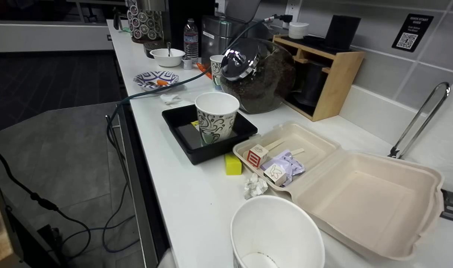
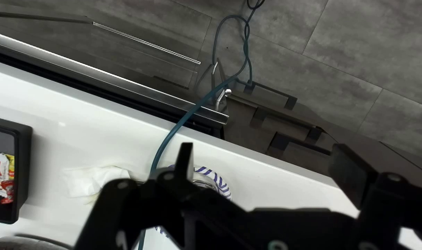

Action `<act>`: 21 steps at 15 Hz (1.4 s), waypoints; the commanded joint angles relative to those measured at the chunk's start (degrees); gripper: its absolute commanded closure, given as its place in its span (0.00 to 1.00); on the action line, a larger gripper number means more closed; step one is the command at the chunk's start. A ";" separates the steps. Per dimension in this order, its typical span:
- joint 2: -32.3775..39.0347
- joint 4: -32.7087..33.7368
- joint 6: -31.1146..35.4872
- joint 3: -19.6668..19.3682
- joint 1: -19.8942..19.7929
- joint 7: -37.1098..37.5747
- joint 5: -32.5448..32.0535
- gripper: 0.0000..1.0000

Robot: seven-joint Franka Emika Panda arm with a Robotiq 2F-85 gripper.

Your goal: Take one orange object out of the bowl and place it in the white bowl.

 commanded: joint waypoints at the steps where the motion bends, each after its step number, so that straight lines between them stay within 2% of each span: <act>1: 0.03 0.12 -0.14 0.33 -0.38 -0.17 0.21 0.00; 18: 0.03 0.12 -0.14 0.33 -0.38 -0.17 0.21 0.00; 21: 5.07 2.65 1.56 0.87 -2.21 5.92 0.83 0.00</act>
